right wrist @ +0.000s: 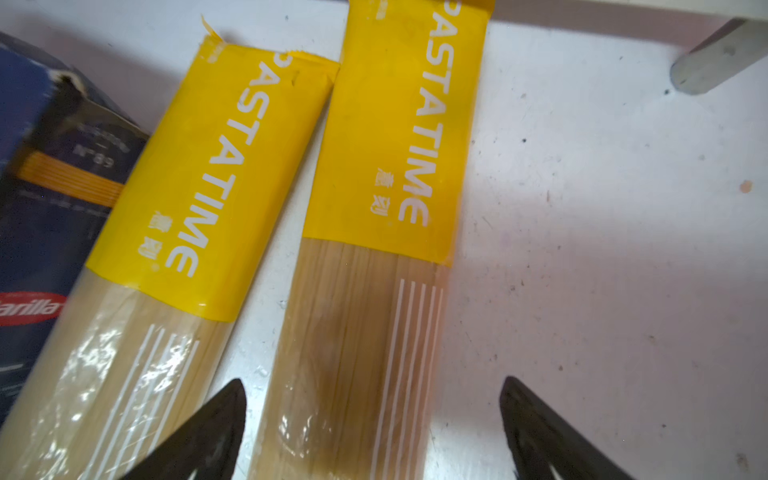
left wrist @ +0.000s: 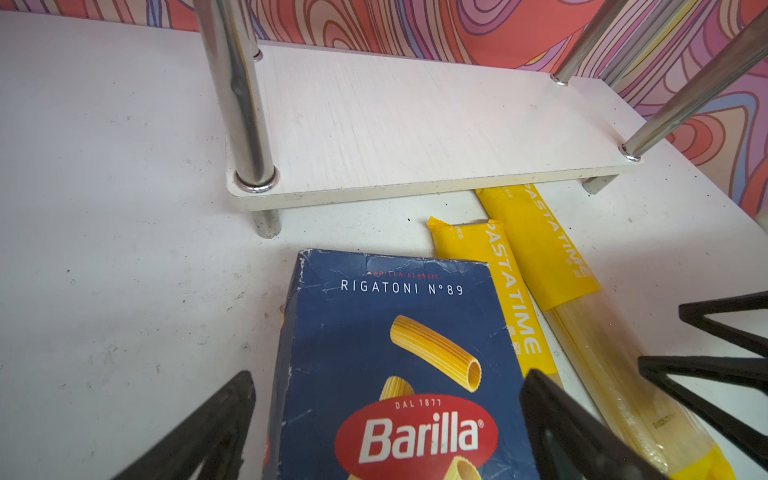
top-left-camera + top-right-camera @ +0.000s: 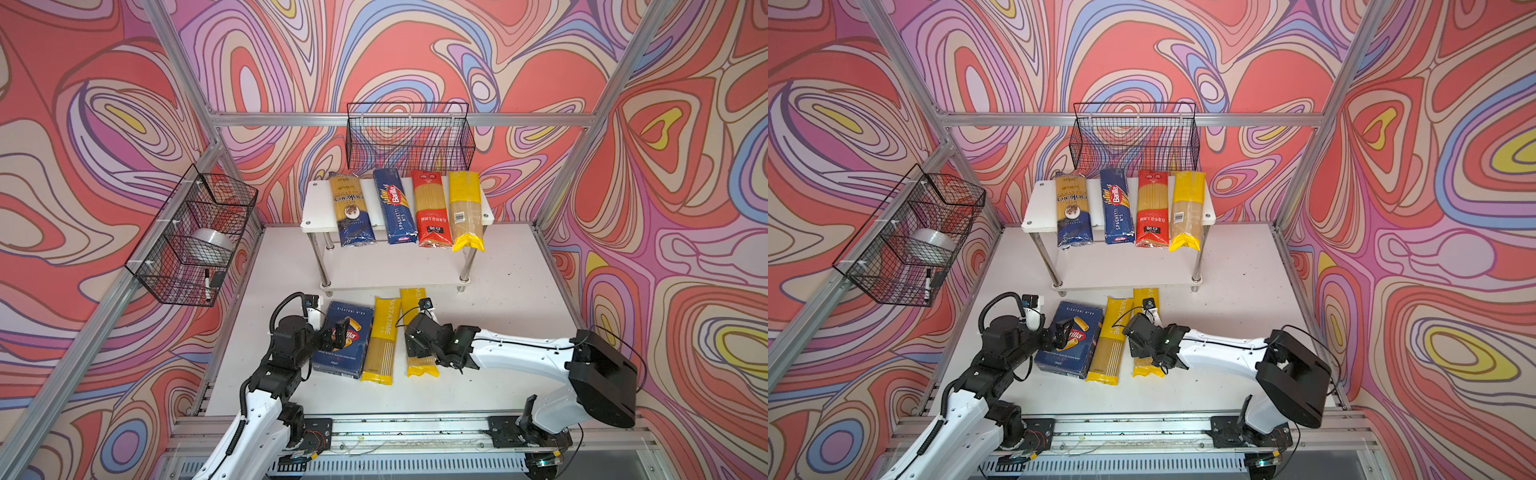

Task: Place and organize the pasta boxes and bags onto the shelf
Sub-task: 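Move the open right gripper over the farther yellow Pastatime bag, then lower and close the right gripper on the Pastatime bag's end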

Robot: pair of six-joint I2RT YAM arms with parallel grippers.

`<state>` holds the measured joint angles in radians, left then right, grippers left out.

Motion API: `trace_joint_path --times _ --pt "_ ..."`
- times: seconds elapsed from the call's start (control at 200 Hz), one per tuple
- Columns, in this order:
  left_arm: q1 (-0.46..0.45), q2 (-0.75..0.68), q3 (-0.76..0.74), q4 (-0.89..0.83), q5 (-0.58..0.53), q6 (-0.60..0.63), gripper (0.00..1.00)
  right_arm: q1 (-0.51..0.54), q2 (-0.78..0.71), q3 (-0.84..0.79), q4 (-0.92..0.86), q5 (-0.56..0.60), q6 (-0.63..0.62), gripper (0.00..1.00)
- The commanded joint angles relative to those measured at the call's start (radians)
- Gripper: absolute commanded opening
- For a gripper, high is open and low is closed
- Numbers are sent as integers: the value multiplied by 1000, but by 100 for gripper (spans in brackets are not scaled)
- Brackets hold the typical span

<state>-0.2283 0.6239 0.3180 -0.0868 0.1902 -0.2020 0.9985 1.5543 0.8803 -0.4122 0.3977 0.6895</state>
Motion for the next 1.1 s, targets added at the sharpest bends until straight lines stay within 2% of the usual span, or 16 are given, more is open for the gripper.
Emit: trace_joint_path --times 0.0,0.195,0.295,0.511,0.746,1.097 --pt "-2 -4 21 -14 -1 12 100 -19 63 54 -34 -16 31 98" --pt "-2 -4 21 -13 8 13 100 -28 141 78 -15 -45 40 98" --pt "-2 -5 20 -14 8 13 100 -45 153 62 41 -104 42 98" --pt "-2 -4 21 -13 11 15 100 -51 208 80 32 -82 49 98" --pt "-1 -6 19 -13 4 13 100 -74 291 123 28 -109 44 98" --pt "-2 -12 18 -15 3 13 100 -99 293 100 41 -130 33 95"
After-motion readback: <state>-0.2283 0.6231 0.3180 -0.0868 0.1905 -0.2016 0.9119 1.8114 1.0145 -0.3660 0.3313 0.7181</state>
